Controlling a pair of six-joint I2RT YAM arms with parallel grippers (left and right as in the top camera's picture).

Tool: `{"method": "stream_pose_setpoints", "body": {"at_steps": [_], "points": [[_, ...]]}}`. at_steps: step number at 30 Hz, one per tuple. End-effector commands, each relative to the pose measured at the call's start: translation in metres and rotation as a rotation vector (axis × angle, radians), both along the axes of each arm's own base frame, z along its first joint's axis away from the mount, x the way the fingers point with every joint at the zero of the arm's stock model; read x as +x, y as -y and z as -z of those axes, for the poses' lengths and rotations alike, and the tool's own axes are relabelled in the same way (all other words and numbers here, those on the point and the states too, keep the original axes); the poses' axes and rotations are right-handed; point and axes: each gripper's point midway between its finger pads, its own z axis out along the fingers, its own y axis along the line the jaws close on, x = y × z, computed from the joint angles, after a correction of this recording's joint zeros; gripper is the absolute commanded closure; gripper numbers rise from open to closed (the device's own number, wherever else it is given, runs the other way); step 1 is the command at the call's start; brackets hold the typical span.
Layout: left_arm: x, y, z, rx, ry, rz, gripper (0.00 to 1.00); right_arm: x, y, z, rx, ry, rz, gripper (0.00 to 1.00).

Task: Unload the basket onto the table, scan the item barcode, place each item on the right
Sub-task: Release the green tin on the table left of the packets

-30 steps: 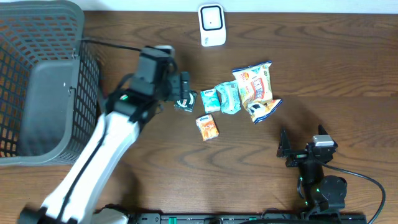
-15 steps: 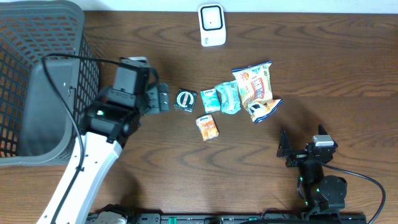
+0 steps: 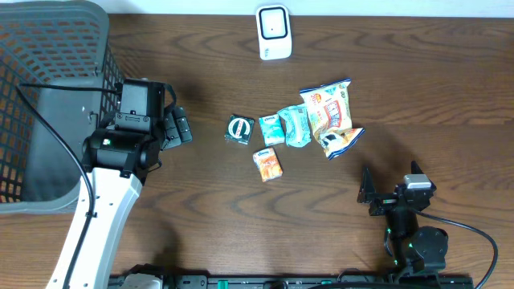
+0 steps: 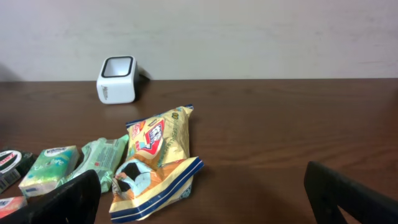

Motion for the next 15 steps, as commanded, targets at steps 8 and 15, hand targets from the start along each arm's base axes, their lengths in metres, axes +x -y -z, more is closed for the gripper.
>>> {"method": "stream_pose_setpoints", "body": {"at_steps": [8,15], "points": [[-0.008,-0.041,-0.012,0.196,0.007,-0.135,0.06,0.000,0.002,0.001,-0.012,0.000,0.006,0.01],[-0.014,-0.059,-0.014,0.250,-0.010,-0.188,0.05,0.000,0.002,0.001,-0.012,0.001,0.006,0.01]]}}
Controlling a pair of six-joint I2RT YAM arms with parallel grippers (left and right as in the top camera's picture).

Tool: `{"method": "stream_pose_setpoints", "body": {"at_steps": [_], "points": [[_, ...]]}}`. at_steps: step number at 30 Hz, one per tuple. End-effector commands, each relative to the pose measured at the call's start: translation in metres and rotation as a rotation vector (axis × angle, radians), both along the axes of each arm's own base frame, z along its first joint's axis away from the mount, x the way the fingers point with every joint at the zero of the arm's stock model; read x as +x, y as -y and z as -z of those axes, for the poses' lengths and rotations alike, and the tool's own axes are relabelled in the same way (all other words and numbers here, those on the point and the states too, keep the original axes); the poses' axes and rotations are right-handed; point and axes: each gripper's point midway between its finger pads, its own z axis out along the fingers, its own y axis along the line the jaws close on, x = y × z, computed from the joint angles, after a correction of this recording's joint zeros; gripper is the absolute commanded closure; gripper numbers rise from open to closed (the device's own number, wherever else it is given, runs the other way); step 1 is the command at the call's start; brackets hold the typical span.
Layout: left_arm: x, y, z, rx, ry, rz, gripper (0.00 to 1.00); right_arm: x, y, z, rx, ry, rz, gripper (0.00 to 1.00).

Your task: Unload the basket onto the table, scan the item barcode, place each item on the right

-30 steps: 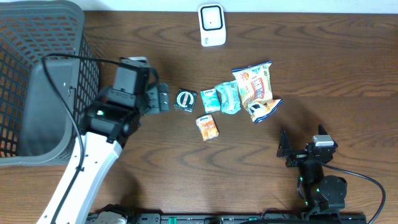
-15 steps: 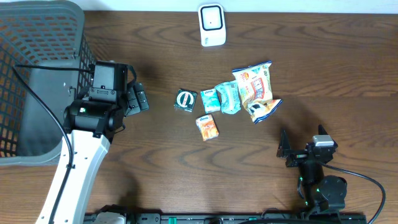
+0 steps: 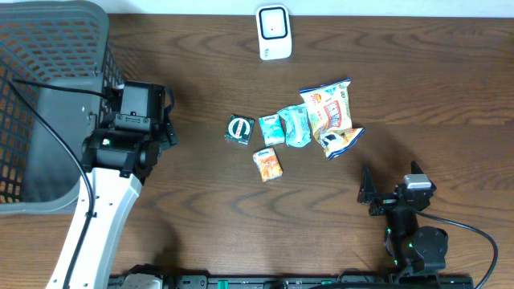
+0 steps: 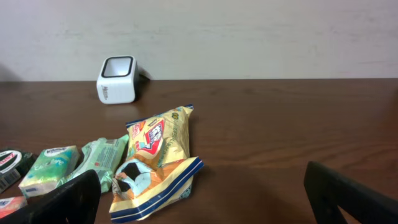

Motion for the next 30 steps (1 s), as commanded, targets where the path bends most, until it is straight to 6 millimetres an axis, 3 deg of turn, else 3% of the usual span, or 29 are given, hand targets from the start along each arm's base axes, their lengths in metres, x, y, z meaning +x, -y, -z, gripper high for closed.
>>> {"method": "stream_pose_setpoints", "body": {"at_steps": [1,8,13,20,24,30], "points": [[-0.002,-0.022,-0.009,0.054,0.021,-0.080,0.06,0.000,0.002,0.001,-0.012,0.001,0.006,0.01],[-0.006,-0.044,-0.009,0.044,0.024,-0.156,0.06,0.000,0.002,0.001,-0.012,0.000,0.006,0.01],[0.004,-0.035,-0.009,-0.013,0.054,-0.124,0.06,0.000,0.002,0.001,-0.012,0.001,0.007,0.01],[0.044,0.014,-0.010,-0.198,0.128,0.148,0.06,0.000,0.002,0.001,-0.012,0.001,0.006,0.01],[0.070,0.011,-0.005,-0.130,0.148,0.203,0.06,0.000,0.002,0.001,-0.012,0.001,0.006,0.01],[0.103,-0.020,0.005,0.026,0.182,0.104,0.06,0.000,0.002,0.001,-0.012,0.000,0.006,0.01]]}}
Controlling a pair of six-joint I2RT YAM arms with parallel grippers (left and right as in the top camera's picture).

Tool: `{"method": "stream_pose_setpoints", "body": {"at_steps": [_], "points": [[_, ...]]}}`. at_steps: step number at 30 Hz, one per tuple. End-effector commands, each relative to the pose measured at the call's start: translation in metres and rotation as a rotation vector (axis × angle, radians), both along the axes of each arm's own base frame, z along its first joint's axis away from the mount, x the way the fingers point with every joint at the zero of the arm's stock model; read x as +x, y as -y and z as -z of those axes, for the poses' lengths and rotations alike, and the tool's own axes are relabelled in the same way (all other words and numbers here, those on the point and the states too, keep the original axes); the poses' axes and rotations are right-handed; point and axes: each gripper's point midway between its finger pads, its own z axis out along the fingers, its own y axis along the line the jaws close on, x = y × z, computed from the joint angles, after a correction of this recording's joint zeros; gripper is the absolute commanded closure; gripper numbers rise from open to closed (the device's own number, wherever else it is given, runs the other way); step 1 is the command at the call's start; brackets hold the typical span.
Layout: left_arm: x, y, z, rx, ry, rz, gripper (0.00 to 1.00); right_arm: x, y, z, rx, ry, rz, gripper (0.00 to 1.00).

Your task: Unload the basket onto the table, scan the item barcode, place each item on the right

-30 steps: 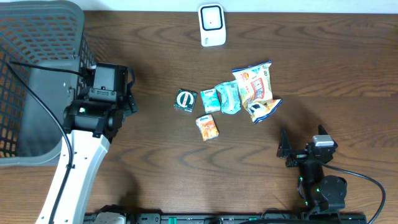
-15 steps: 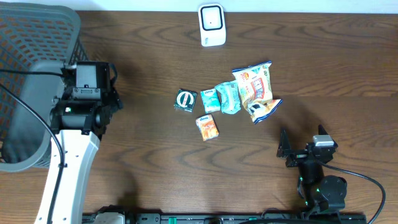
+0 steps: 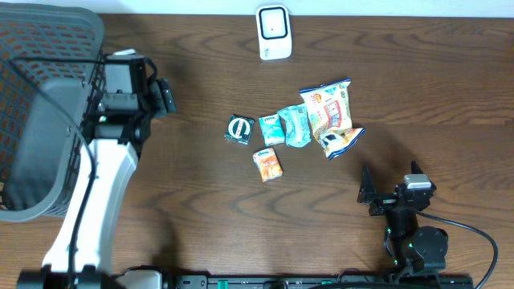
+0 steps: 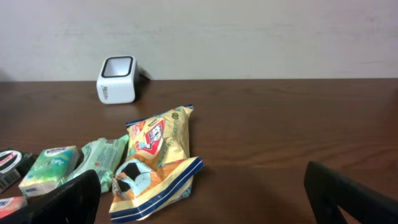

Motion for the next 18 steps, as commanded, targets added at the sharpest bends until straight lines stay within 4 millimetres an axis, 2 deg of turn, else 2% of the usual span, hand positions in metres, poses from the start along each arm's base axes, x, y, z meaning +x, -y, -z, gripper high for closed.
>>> {"method": "stream_pose_setpoints", "body": {"at_steps": [1,5,13,18], "points": [[0.011,-0.021,0.000,0.093,0.009,-0.051,0.06,0.000,0.002,0.001,-0.012,0.000,0.006,0.01],[0.017,-0.034,0.003,0.112,0.014,-0.065,0.06,0.000,0.002,0.001,-0.012,0.000,0.006,0.01],[0.011,-0.073,0.001,0.117,0.017,-0.153,0.06,0.000,0.002,0.001,-0.012,0.000,0.006,0.01],[0.013,-0.071,0.000,0.109,0.028,-0.147,0.06,0.000,0.002,0.001,-0.012,0.000,0.006,0.01]]}}
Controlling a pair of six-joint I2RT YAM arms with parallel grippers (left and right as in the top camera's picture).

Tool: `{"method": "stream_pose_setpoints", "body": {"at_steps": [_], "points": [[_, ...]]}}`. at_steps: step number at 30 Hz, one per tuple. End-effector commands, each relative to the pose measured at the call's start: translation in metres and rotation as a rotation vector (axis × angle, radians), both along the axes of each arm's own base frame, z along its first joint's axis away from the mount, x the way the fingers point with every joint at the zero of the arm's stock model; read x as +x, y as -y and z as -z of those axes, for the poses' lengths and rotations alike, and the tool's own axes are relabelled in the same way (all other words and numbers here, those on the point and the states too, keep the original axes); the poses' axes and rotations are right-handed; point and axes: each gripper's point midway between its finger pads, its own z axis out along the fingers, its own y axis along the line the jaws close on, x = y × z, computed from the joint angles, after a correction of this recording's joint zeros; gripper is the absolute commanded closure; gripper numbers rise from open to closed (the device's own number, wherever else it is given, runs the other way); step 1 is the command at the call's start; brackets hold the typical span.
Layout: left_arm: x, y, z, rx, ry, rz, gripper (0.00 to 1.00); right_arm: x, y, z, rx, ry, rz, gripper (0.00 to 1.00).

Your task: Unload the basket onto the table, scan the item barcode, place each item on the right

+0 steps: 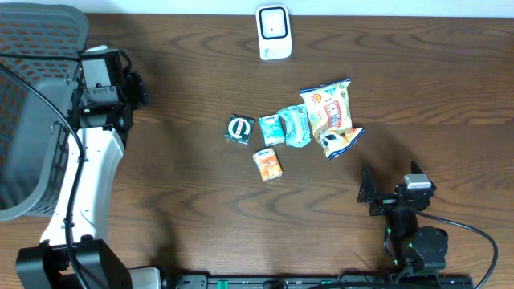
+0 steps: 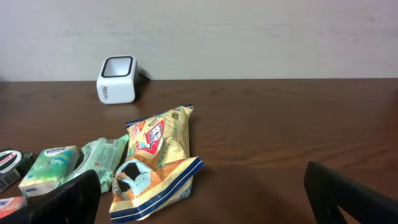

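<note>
The white barcode scanner [image 1: 273, 32] stands at the table's far edge, also seen in the right wrist view [image 2: 117, 79]. A yellow snack bag [image 1: 331, 116] [image 2: 155, 165], a green wipes pack [image 1: 295, 124], a teal tissue pack [image 1: 271, 128], a dark round-labelled packet [image 1: 239, 129] and a small orange pack [image 1: 268, 164] lie clustered mid-table. My left gripper [image 1: 138, 88] is far left beside the basket; its jaws are too small to read. My right gripper [image 1: 384, 193] [image 2: 205, 199] rests open and empty near the front right, behind the snack bag.
A dark mesh basket [image 1: 32, 48] with a grey liner fills the far left corner, right against my left arm [image 1: 92, 160]. A black cable [image 1: 462, 229] runs from the right arm's base at the front edge.
My left gripper has moved further left and slightly back, closer to the basket. The basket's visible rim sits further left. The items, the scanner and my right arm are unchanged.
My left gripper first hung left of the dark packet, well short of the items. At each later moment it stood further back and left, ending beside the basket. The right gripper stayed open and still, and no item moved.
</note>
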Motion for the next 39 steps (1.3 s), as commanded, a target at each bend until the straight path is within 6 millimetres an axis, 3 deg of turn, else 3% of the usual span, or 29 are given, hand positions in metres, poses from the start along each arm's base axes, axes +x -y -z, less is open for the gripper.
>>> {"method": "stream_pose_setpoints", "body": {"at_steps": [1,6,9,19,23,26,30,35,39], "points": [[0.003,-0.005,-0.010,0.036,0.020,-0.009,0.06,0.000,0.002,0.001,-0.012,0.000,0.006,0.01],[0.006,-0.001,-0.015,0.038,0.041,0.001,0.06,0.000,0.002,0.001,-0.012,0.001,0.006,0.01],[0.009,0.004,-0.028,0.030,0.086,0.020,0.06,0.000,0.002,0.001,-0.012,0.000,0.006,0.01],[0.002,0.070,-0.091,-0.192,0.273,0.317,0.06,0.000,0.002,0.001,-0.012,0.001,0.006,0.01],[-0.010,0.097,-0.098,-0.290,0.276,0.435,0.06,0.000,0.002,0.001,-0.012,0.000,0.006,0.01],[-0.017,0.106,-0.094,-0.330,0.248,0.468,0.06,0.000,0.002,0.001,-0.012,0.000,0.007,0.01],[-0.018,0.104,-0.089,-0.289,0.223,0.487,0.06,0.000,0.002,0.001,-0.012,0.001,0.006,0.01],[-0.018,0.052,-0.088,-0.090,0.203,0.259,0.06,0.000,0.002,0.001,-0.012,0.000,0.006,0.01],[-0.024,0.030,-0.087,-0.007,0.182,0.157,0.06,0.000,0.002,0.001,-0.012,0.000,0.006,0.01]]}}
